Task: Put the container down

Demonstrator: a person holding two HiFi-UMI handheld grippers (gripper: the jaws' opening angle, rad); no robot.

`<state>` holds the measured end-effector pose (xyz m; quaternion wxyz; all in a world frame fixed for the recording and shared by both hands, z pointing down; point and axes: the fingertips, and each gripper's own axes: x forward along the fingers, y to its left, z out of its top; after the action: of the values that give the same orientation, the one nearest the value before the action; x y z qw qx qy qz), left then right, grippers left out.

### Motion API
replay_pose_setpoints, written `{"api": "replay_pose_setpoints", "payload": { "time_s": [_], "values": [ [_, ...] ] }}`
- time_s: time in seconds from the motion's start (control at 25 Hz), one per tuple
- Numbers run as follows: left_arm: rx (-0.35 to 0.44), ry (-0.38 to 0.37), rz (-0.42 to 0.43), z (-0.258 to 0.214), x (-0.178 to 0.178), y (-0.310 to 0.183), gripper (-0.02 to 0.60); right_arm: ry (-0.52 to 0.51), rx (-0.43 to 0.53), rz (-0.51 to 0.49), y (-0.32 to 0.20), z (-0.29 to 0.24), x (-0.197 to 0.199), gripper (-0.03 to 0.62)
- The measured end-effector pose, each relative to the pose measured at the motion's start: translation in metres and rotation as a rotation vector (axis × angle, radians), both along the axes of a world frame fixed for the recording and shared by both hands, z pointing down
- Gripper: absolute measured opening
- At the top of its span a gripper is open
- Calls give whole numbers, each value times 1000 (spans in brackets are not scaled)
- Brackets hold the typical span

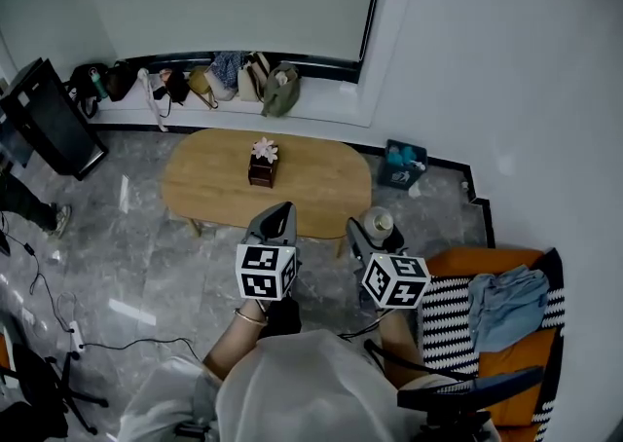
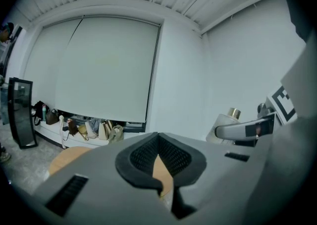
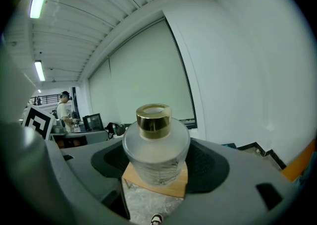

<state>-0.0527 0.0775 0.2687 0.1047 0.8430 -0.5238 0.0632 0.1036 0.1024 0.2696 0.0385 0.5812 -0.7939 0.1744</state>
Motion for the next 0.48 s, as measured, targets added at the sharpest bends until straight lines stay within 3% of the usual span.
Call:
{"api": "replay_pose_setpoints", "payload": {
  "time_s": [0.48],
  "values": [
    [26, 20, 70, -16, 1, -114, 8, -17, 20, 48, -94, -17, -8, 333]
  ]
}}
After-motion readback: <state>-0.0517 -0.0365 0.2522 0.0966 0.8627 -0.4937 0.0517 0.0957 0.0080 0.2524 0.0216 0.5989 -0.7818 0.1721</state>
